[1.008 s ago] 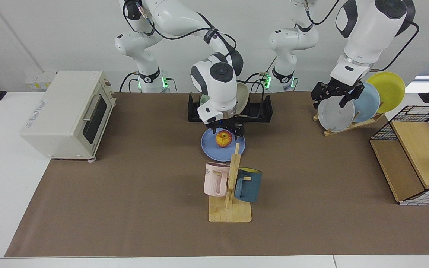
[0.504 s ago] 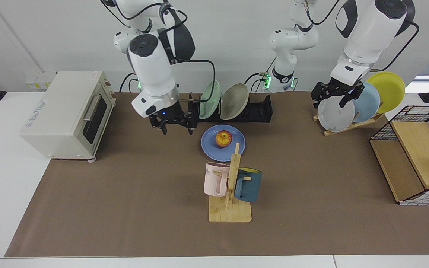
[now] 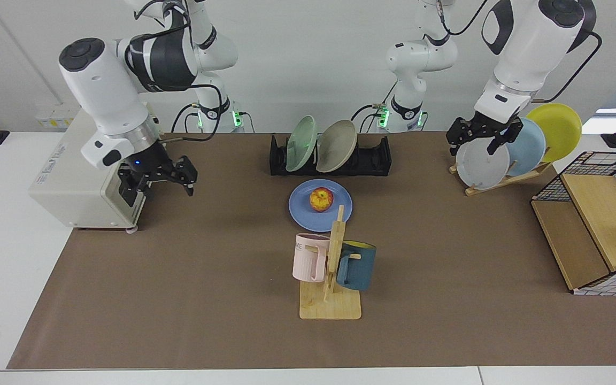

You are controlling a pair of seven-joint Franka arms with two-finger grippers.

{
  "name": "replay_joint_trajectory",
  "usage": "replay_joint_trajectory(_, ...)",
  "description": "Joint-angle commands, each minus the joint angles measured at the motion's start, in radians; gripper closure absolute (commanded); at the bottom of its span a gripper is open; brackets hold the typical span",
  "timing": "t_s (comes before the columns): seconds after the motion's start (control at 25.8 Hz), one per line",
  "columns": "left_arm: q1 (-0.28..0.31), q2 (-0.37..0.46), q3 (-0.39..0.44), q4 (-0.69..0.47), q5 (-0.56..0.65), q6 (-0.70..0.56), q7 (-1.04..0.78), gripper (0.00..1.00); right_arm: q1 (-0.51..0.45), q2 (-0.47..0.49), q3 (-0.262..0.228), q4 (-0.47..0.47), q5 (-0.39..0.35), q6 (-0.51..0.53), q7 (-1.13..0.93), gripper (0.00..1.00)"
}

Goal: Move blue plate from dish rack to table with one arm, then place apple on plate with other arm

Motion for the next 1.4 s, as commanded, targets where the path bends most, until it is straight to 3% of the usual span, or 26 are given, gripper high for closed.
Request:
replay_joint_trajectory(0.0,0.002,-0.007,0.001,0.002,-0.013,-0.013,0.015,0.00,-0.044,-0.045,0.017,-0.012,-0.073,-0.046,-0.057,0.00)
replay_joint_trajectory(0.23,0.001,-0.007,0.001,0.002,-0.013,-0.013,0.015,0.00,-0.053,-0.091,0.015,-0.004,-0.070,-0.168,-0.056,0.00)
replay_joint_trajectory(0.43,0.001,-0.007,0.001,0.002,-0.013,-0.013,0.015,0.00,-0.048,-0.091,0.015,0.095,-0.077,-0.306,-0.045,0.00)
replay_joint_trajectory(0.54,0.001,-0.007,0.001,0.002,-0.013,-0.013,0.015,0.00,-0.051,-0.115,0.024,0.075,-0.080,-0.281,-0.014,0.00)
replay_joint_trajectory(0.78,0.001,-0.007,0.001,0.002,-0.013,-0.012,0.015,0.00,-0.054,-0.201,0.024,-0.072,-0.084,-0.201,-0.023,0.00)
replay_joint_trajectory(1.01,0.001,-0.007,0.001,0.002,-0.013,-0.012,0.015,0.00,-0.061,-0.192,0.021,-0.064,-0.085,-0.185,-0.028,0.00)
replay_joint_trajectory(1.2,-0.001,-0.007,0.001,0.002,-0.013,-0.012,0.015,0.00,-0.051,-0.172,0.024,-0.014,-0.130,-0.217,-0.046,0.00)
replay_joint_trajectory(1.36,-0.001,-0.006,0.001,0.002,-0.013,-0.012,0.014,0.00,-0.065,-0.167,0.026,-0.009,-0.110,-0.222,-0.045,0.00)
